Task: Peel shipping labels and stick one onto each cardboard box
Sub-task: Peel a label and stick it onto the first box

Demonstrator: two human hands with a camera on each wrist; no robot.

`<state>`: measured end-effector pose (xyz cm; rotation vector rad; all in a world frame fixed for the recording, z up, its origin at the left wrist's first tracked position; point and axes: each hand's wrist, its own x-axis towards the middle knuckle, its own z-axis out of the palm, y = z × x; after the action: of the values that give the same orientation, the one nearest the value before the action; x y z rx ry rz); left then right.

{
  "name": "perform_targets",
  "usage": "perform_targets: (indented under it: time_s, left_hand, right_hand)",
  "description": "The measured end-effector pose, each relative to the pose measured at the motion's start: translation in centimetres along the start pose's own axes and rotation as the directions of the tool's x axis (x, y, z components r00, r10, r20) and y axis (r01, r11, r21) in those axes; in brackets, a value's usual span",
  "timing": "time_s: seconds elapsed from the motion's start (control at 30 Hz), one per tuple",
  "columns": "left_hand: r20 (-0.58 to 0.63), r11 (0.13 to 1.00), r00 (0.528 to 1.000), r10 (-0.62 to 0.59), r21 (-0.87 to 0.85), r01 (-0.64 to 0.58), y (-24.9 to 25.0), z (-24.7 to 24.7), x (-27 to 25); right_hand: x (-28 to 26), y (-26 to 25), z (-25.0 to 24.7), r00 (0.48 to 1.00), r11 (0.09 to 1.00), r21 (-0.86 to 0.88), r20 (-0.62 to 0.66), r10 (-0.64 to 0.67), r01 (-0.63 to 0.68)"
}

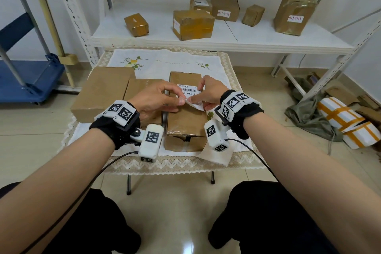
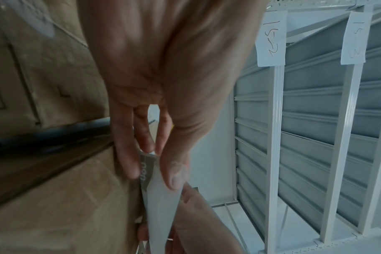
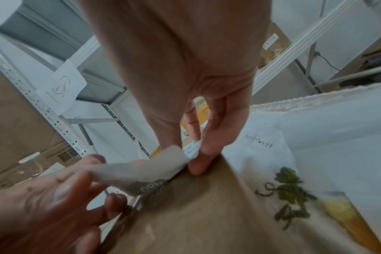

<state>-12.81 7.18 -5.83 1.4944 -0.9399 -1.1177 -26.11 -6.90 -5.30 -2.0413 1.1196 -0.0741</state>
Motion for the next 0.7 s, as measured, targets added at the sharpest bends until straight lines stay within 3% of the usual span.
perform_targets:
  time_s: [0.47,0.7]
  left_hand:
    - [0.093,0.998,0.994,-0.053,0.052,0.048,0.15,-0.53,0.29]
    - [0.064,0.997,0.995,-0.07,0.048,0.067,0.18,-0.5,0.27]
  right_hand:
    - [-0.69,-0.92,-0.05,0.999,0.982,-0.187,-0.014,-0.037,0.034]
    - [0.19,-0.34,0.34,0.998,0.976,-0.214,-0.046,-0.04,0.029]
